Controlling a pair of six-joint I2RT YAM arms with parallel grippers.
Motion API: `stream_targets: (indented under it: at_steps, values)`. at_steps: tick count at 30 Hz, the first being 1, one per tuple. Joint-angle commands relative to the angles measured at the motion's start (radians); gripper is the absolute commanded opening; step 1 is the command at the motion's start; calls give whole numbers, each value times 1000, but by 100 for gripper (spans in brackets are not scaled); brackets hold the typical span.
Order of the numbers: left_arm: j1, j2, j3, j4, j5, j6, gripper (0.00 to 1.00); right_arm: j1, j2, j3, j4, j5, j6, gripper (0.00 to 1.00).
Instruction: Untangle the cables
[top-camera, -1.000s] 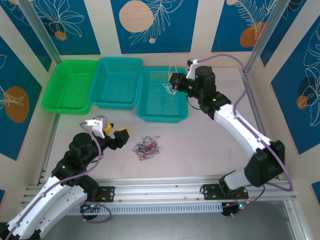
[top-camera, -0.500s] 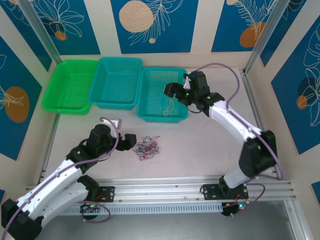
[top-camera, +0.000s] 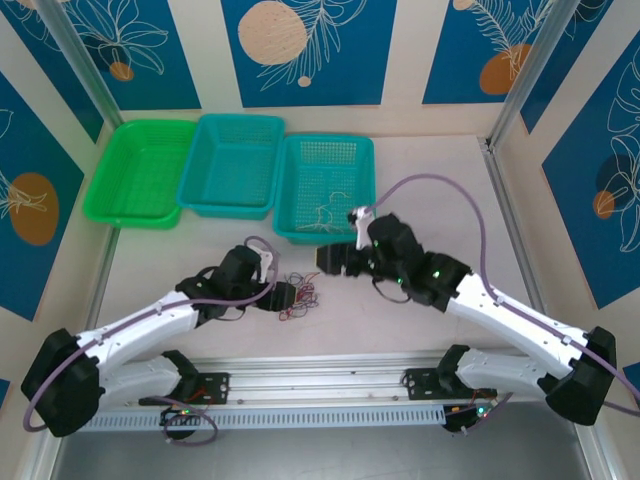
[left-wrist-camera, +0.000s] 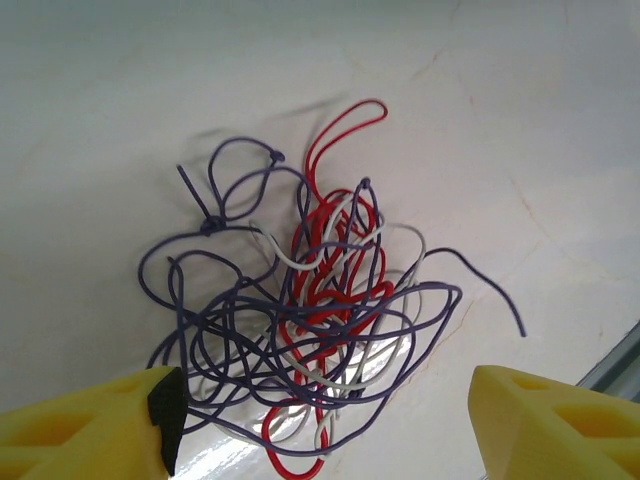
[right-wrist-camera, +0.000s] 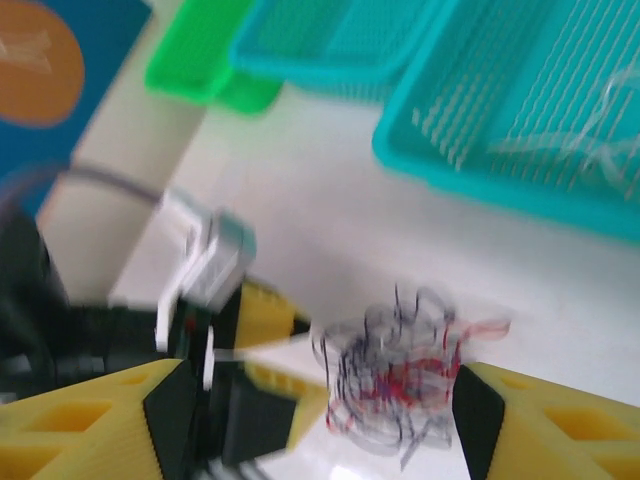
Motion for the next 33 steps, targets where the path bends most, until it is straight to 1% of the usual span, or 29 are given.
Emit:
stream_targets:
  at_steps: [1,5,6,7,9,10,11,14,15,16,17,20,24,27,30,33]
  values:
    - [-12,64,33,18,-58,-34,75,59,9,-103,7,103,60,70]
    - [-12,176,64,9,-80,-31,74,79,70,-193,53,62,121,65]
    - [-13,197,66,14,-79,-31,72,81,86,-199,59,58,117,63]
    - [-12,218,67,25,-74,-31,68,81,103,-208,69,56,116,60]
    - [-12,252,62,48,-64,-33,55,76,135,-223,89,47,128,53]
    - [-13,268,61,51,-66,-35,47,68,152,-232,105,28,144,52]
    - [-12,286,62,49,-73,-34,37,58,168,-241,120,7,165,51]
    - [-12,325,60,32,-89,-15,13,24,211,-244,120,-15,249,51]
    - [-13,330,57,32,-95,-12,9,18,219,-247,129,-22,256,51]
    - [-13,334,46,41,-102,-9,3,16,226,-246,142,-25,260,51]
    - [-13,336,38,48,-105,-8,0,15,230,-247,158,-25,263,51]
    - [-12,339,10,93,-94,9,0,-7,251,-239,185,-43,292,51]
    - [-12,352,-2,113,-92,31,0,-56,295,-238,240,-152,402,51]
    - [-13,354,-15,129,-100,32,0,-57,344,-239,307,-230,492,51]
    - [-11,347,-31,154,-94,16,0,-51,393,-241,365,-263,550,51]
    - [-12,336,-42,165,-91,10,0,-42,457,-232,404,-287,579,46]
